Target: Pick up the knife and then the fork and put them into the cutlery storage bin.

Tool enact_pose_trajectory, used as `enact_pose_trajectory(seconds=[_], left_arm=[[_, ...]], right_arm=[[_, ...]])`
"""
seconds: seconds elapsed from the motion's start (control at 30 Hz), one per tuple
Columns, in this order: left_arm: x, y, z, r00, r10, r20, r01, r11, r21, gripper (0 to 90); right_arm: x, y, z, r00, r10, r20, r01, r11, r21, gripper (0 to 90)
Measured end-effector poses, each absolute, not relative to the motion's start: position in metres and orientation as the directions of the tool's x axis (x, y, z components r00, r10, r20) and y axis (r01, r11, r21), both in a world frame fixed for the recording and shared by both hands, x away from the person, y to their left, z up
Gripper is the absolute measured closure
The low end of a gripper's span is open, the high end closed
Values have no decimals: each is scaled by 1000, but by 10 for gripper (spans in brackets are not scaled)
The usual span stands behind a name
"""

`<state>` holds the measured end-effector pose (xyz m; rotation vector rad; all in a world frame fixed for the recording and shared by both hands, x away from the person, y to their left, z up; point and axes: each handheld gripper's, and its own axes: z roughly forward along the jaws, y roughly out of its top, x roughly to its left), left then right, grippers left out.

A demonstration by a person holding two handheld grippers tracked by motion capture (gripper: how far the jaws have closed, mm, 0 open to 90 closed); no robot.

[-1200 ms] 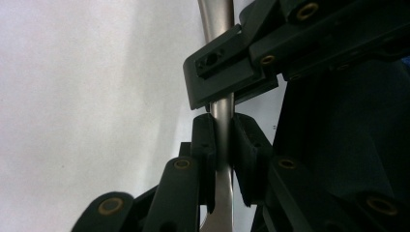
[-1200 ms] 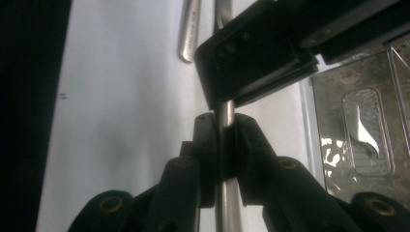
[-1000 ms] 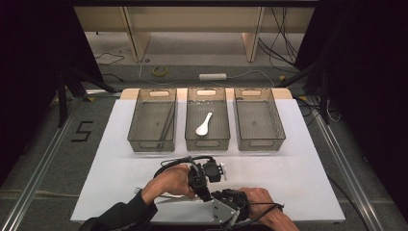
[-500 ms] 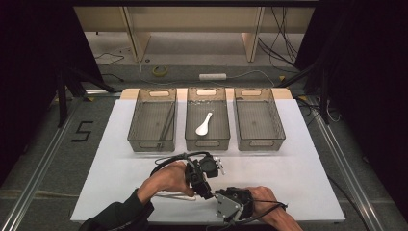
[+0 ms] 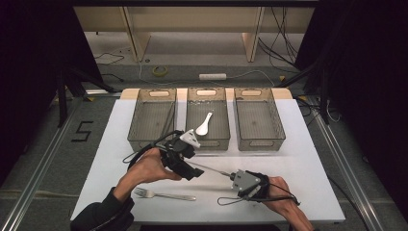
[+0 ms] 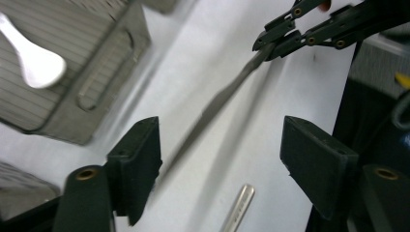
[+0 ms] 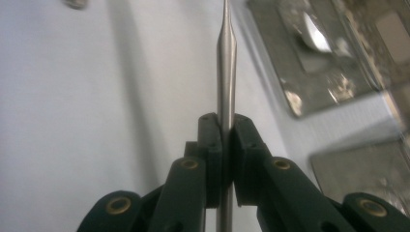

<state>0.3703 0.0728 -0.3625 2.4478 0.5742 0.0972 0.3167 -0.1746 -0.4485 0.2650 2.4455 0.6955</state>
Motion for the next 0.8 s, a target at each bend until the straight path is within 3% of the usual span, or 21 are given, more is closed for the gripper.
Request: enact_pose_trajectory(seconds=[0.2,0.4,0.8], left_arm=[[365,92,-364,876,481,-27,370,-636,677,245],[362,106,-386,851,522,-58,397,-568,721,207],[357,129,-413,801,588,-108,445,-466,765,195]], right_arm=[[330,-192,-440,-790,442,-425,132,800,585,848],[349,-216,-424,-740,575,-348,252,717,649,848],[393,-241,-388,-654,720,-230,364,567,739,847]])
